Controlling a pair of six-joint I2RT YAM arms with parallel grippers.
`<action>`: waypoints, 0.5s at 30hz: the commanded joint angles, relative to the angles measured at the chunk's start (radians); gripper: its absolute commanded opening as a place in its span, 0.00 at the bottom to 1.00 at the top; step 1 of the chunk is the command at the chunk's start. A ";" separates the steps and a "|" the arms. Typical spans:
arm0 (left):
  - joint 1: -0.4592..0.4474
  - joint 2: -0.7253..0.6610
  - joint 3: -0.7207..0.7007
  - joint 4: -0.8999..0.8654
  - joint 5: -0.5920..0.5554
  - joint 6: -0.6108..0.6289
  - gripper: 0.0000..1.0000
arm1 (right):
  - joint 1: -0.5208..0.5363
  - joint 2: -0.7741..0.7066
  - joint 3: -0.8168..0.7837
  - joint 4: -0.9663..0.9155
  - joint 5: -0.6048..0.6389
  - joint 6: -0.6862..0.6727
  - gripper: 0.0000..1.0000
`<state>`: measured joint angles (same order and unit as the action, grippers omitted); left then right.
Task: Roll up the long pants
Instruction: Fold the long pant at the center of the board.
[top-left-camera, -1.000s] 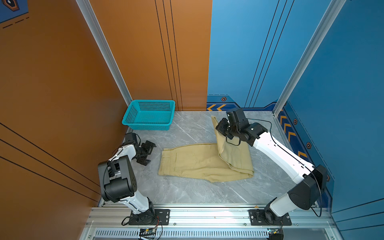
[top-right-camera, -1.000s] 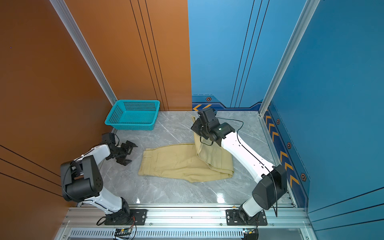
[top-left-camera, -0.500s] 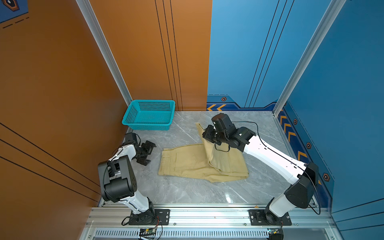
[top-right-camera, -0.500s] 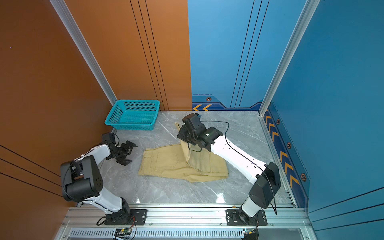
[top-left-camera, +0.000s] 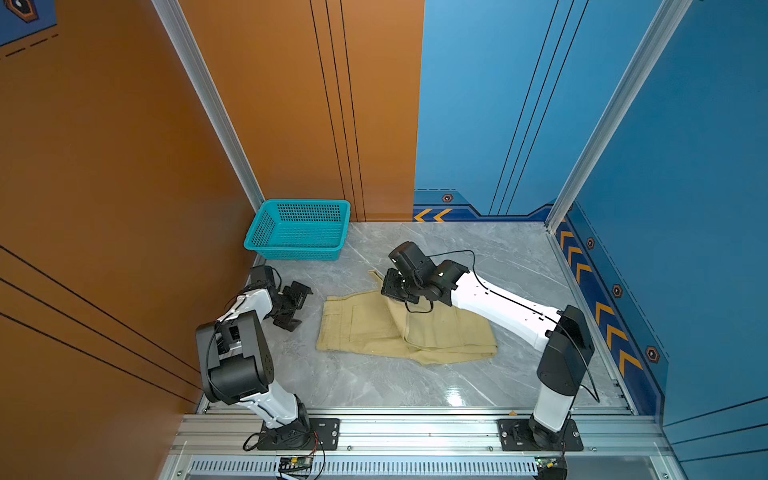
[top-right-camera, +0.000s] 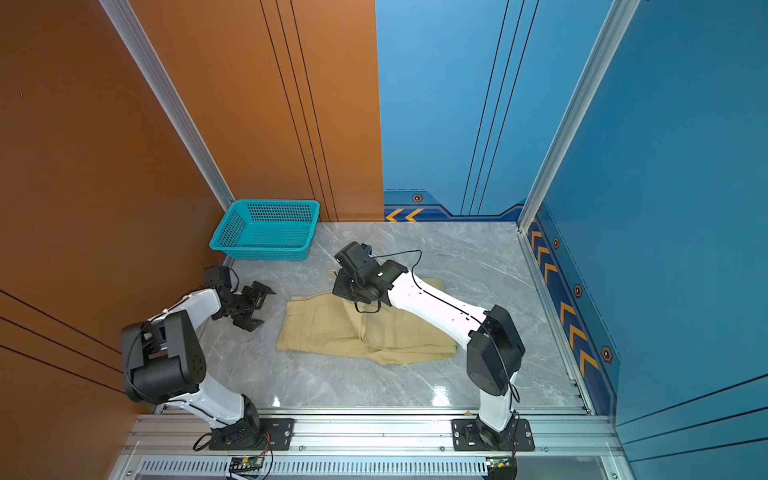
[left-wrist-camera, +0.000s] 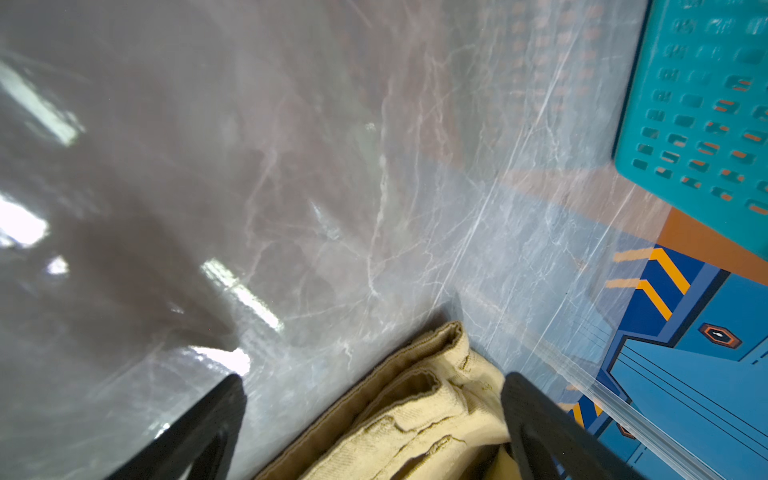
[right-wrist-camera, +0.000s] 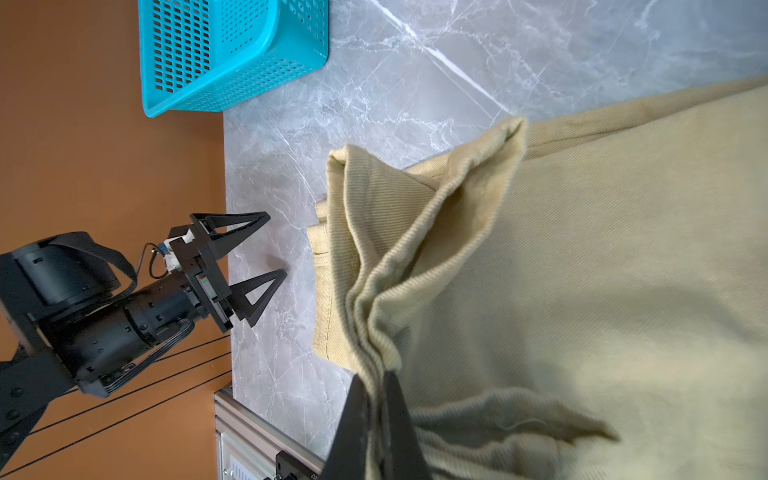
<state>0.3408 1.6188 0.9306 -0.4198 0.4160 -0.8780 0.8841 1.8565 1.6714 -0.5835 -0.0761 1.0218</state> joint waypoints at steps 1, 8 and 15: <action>-0.008 0.015 -0.010 -0.026 -0.016 0.030 0.99 | 0.029 0.061 0.089 -0.005 -0.029 -0.002 0.00; -0.007 0.017 0.000 -0.025 -0.012 0.028 0.99 | 0.094 0.163 0.208 -0.015 -0.046 0.006 0.00; -0.008 0.027 -0.006 -0.025 -0.013 0.034 0.99 | 0.127 0.237 0.239 -0.019 -0.050 0.024 0.00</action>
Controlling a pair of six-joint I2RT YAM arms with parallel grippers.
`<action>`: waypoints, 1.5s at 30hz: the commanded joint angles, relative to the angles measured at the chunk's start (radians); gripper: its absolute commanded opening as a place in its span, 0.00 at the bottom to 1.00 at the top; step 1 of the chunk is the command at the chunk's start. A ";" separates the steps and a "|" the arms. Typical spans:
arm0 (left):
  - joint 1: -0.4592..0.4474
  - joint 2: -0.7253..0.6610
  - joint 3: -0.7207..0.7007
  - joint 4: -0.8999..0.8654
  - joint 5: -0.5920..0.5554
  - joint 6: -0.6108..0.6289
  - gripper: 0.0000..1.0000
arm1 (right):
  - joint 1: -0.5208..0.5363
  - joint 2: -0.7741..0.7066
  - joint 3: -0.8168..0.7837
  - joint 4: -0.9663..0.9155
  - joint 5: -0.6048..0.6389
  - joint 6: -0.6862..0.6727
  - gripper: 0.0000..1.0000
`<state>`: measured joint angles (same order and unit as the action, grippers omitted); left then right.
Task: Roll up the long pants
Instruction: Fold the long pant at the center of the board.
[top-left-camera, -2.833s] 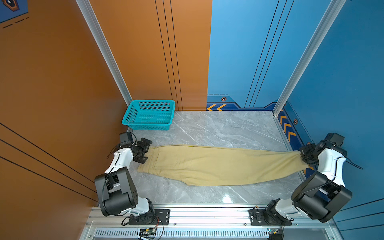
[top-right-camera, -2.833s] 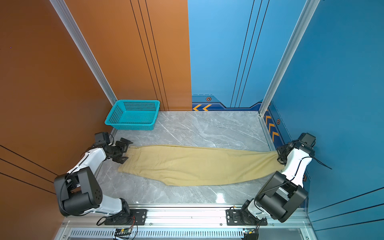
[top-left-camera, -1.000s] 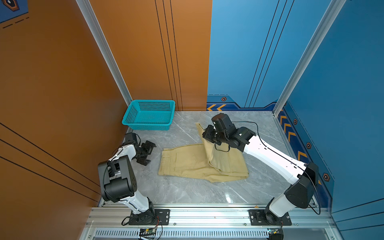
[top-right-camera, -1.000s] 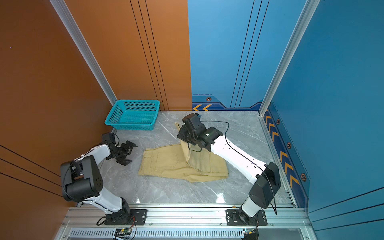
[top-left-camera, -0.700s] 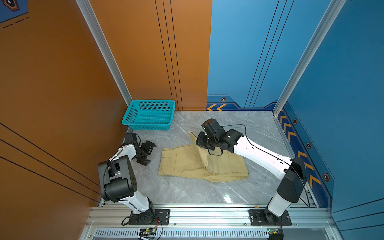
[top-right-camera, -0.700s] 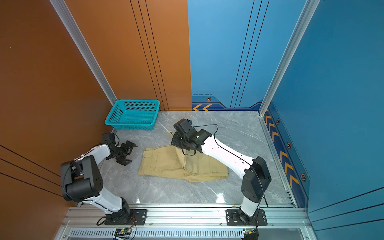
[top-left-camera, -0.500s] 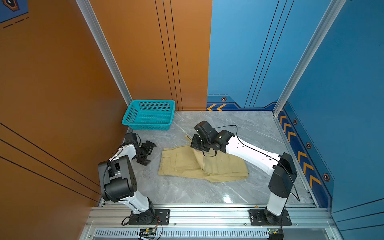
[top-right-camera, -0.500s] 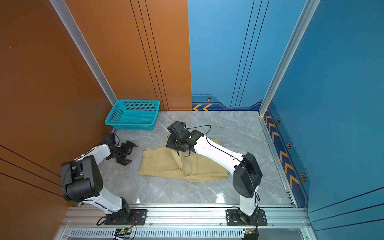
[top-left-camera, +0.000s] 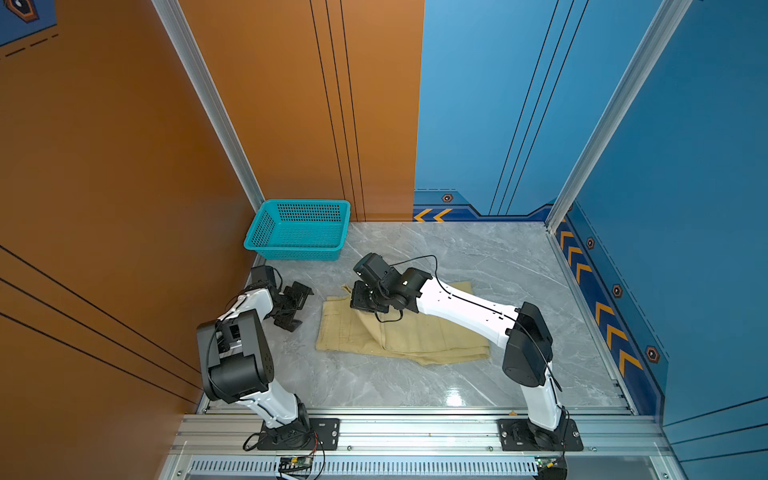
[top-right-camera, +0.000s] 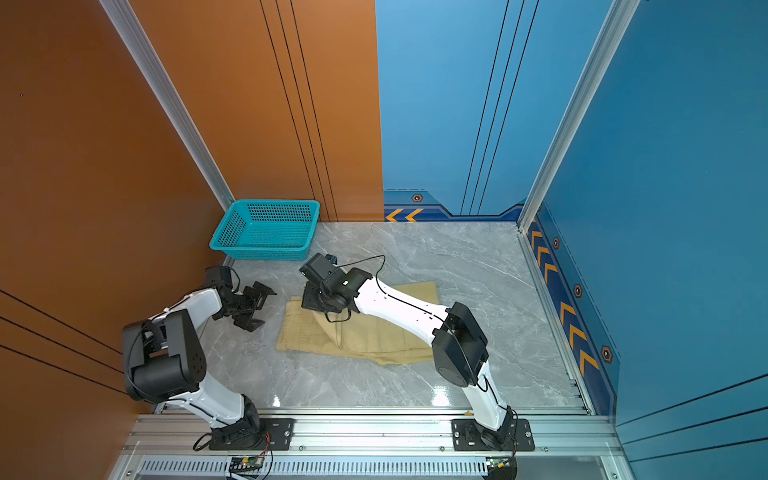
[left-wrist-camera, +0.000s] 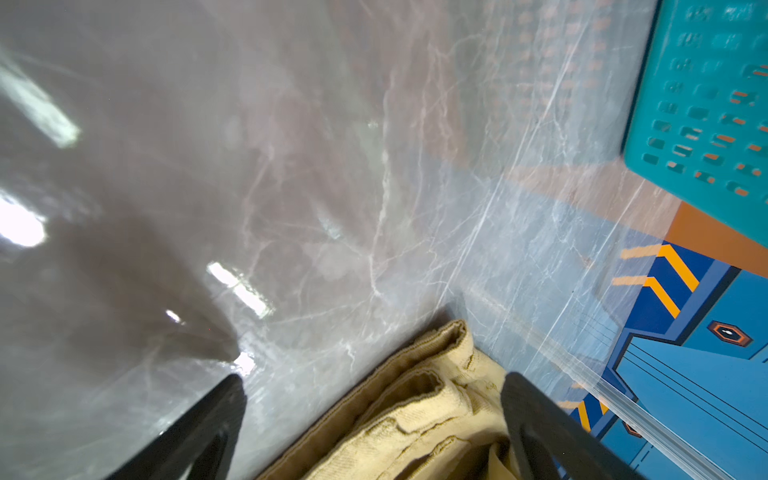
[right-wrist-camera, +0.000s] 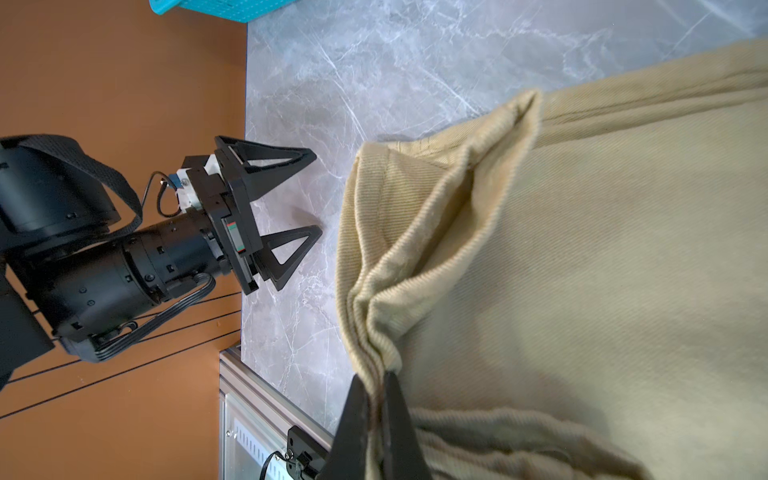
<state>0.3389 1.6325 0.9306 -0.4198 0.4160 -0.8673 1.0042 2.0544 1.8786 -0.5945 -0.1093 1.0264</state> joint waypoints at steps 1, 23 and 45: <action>-0.007 0.013 -0.006 -0.024 -0.014 0.024 0.99 | 0.009 0.050 0.031 -0.008 -0.016 0.022 0.00; -0.008 -0.009 -0.012 -0.023 -0.003 0.026 0.99 | 0.074 0.203 0.158 0.037 0.037 0.050 0.00; -0.008 0.007 -0.023 -0.023 0.000 0.043 0.99 | 0.085 0.339 0.299 0.062 0.096 0.129 0.00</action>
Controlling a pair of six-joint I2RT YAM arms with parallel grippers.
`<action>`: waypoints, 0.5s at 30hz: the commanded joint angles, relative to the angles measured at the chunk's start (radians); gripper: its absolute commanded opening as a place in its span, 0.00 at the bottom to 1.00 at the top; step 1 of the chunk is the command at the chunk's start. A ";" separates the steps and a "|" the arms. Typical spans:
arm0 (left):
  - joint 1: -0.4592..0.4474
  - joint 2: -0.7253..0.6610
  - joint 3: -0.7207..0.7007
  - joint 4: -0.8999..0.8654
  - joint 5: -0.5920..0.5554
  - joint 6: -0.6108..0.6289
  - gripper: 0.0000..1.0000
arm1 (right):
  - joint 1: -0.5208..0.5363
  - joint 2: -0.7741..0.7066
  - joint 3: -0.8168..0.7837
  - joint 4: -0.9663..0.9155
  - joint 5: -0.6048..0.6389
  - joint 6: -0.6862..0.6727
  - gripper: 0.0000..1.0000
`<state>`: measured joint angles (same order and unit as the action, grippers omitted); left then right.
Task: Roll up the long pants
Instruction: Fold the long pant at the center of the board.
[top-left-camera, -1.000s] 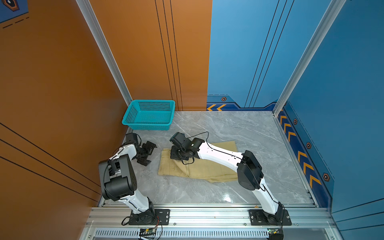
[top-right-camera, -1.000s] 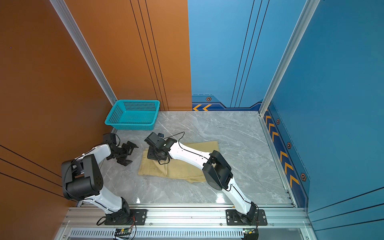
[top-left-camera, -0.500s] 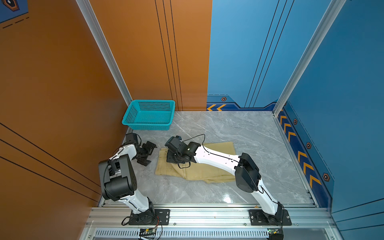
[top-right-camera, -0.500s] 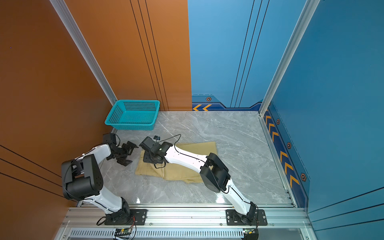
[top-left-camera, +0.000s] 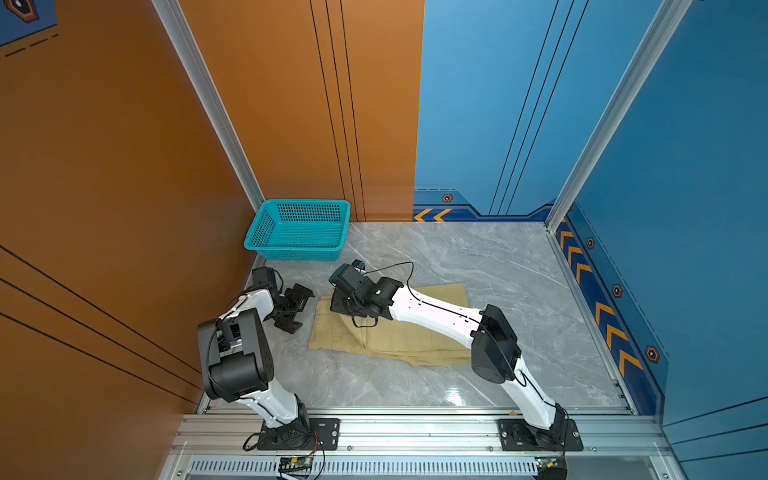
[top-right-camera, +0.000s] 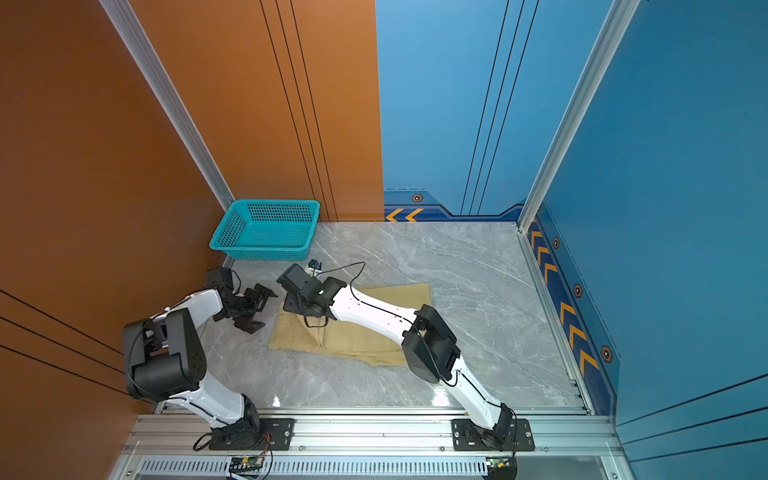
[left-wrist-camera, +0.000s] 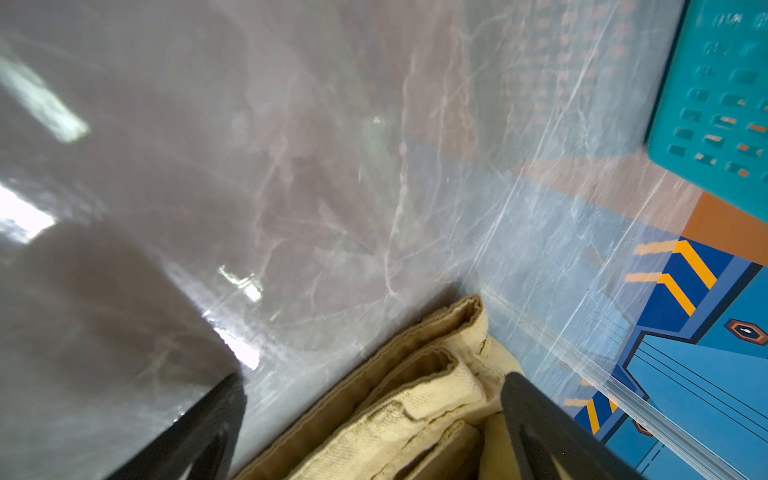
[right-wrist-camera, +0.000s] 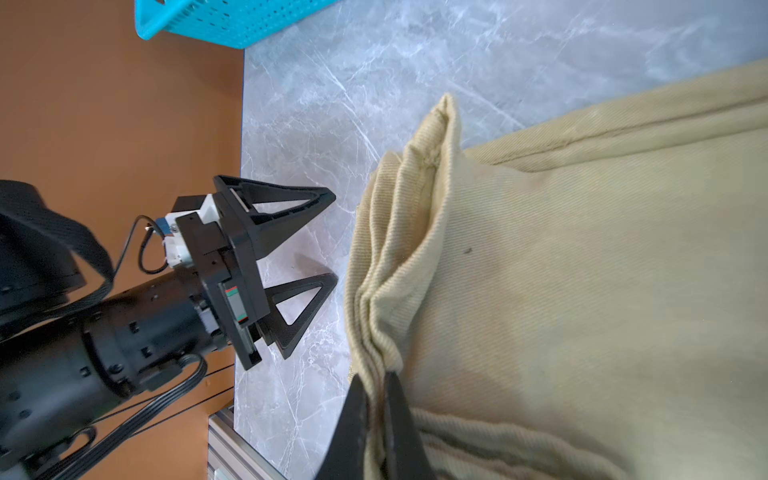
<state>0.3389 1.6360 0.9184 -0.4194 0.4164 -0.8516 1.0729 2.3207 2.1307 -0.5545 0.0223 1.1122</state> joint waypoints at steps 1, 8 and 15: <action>-0.008 0.003 -0.010 -0.023 0.000 0.028 0.99 | 0.015 0.100 0.061 0.023 -0.045 0.055 0.00; -0.005 -0.009 -0.008 -0.024 0.007 0.026 0.99 | 0.035 0.157 0.089 0.054 -0.112 0.050 0.34; 0.005 -0.045 -0.012 -0.024 0.026 0.020 0.99 | 0.040 0.060 0.078 0.114 -0.160 -0.064 1.00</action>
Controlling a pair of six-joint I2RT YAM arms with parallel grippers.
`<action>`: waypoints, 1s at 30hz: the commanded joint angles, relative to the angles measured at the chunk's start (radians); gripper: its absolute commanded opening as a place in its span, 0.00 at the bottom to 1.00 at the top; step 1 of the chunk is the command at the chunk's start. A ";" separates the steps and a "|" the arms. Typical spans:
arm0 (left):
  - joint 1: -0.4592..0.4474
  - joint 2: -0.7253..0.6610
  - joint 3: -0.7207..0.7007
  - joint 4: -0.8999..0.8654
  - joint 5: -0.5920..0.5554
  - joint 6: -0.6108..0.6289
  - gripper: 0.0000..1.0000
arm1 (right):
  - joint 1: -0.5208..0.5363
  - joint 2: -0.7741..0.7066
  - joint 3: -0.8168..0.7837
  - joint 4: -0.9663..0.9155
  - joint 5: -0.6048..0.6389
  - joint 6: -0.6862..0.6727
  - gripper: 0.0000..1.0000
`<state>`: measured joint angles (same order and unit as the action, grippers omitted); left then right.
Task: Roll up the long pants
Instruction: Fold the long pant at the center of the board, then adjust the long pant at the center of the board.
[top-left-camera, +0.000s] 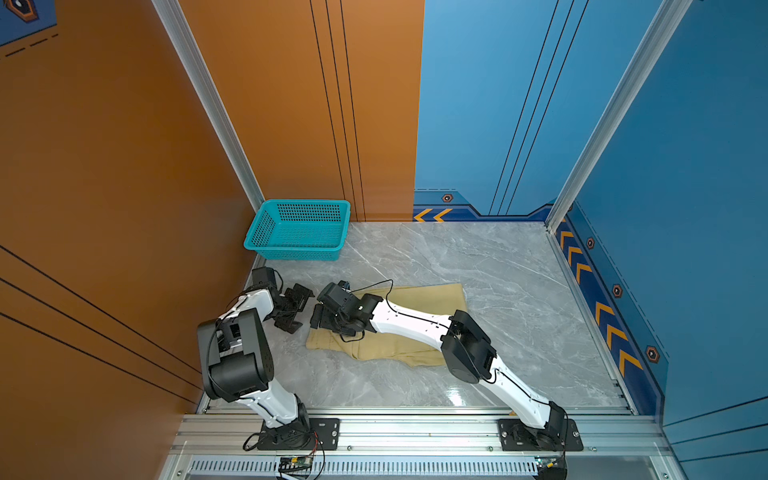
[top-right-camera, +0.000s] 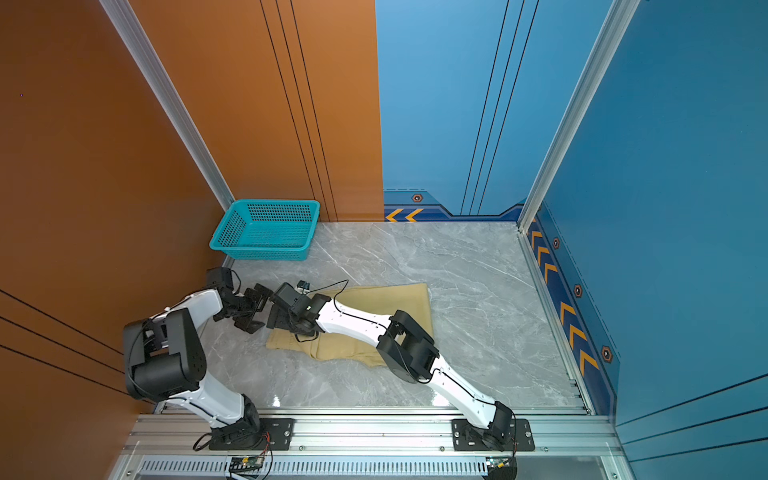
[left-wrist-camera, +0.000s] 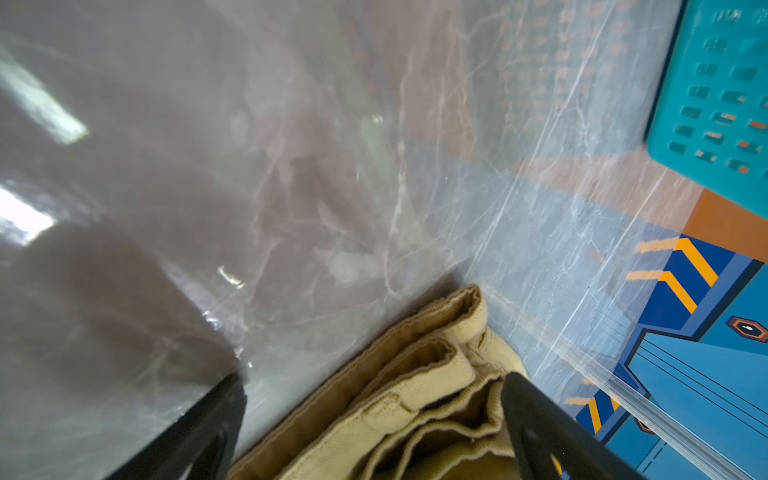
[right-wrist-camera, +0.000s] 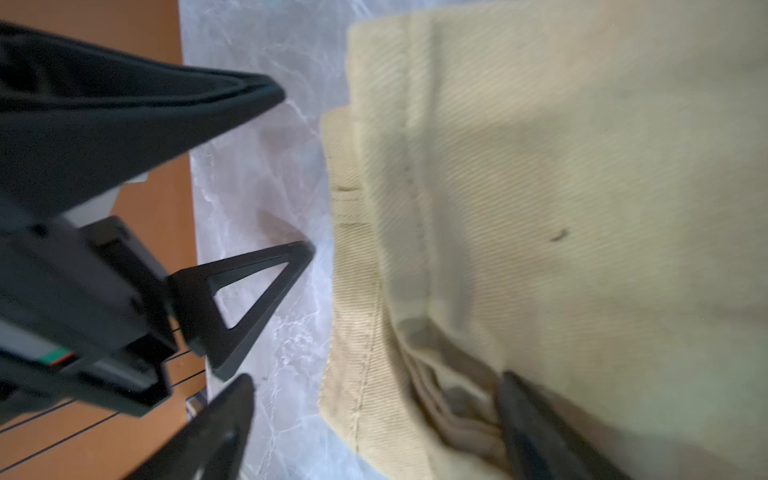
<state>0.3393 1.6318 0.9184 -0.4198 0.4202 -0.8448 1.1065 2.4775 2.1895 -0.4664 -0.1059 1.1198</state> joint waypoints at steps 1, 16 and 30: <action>0.008 -0.053 -0.012 -0.024 0.027 0.012 0.99 | 0.007 -0.126 0.013 0.024 -0.027 -0.095 1.00; -0.190 -0.261 0.002 -0.024 0.085 -0.096 0.99 | -0.275 -0.565 -0.449 -0.250 0.196 -0.336 1.00; -0.476 0.077 0.147 -0.022 -0.074 -0.119 0.99 | -0.569 -0.471 -0.685 -0.271 0.136 -0.422 1.00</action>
<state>-0.1177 1.6497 1.0321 -0.4179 0.4030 -0.9672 0.5720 1.9507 1.5463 -0.6918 0.0494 0.7353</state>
